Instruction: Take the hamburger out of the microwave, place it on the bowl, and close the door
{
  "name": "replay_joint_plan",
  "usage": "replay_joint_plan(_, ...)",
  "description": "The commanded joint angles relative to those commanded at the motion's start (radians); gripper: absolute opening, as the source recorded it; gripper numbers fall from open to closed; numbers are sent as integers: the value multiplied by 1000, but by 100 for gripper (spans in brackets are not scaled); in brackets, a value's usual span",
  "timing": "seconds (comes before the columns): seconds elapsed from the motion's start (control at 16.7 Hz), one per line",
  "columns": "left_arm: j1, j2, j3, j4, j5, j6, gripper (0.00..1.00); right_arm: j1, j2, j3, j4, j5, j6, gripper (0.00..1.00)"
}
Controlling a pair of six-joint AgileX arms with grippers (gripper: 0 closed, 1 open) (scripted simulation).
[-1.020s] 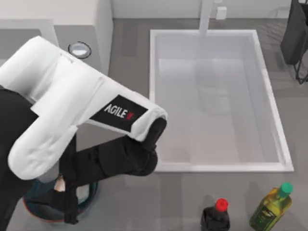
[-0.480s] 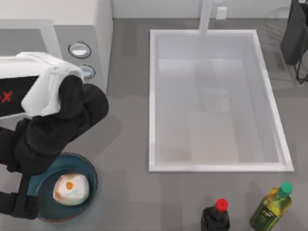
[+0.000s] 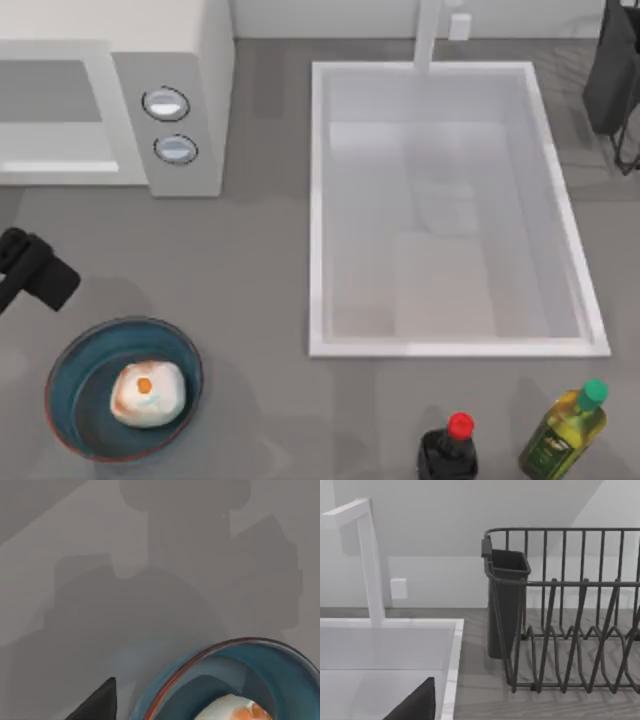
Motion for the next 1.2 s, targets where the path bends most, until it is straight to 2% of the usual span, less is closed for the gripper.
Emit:
replay_joint_plan(0.3, 145, -462, -293, 363, 118, 610, 100, 0, 0, 0, 0, 0, 0, 100)
replay_joint_plan(0.42, 192, -607, -395, 491, 151, 798, 100, 0, 0, 0, 0, 0, 0, 100)
replay_joint_plan(0.6, 244, -773, -516, 643, 183, 1005, 100, 0, 0, 0, 0, 0, 0, 100)
replay_joint_plan(0.84, 275, -875, -595, 744, 200, 1130, 100, 0, 0, 0, 0, 0, 0, 100)
replay_joint_plan(1.14, 277, -879, -598, 748, 200, 1135, 100, 0, 0, 0, 0, 0, 0, 100)
replay_joint_plan(1.2, 277, -879, -598, 748, 200, 1135, 92, 0, 0, 0, 0, 0, 0, 100)
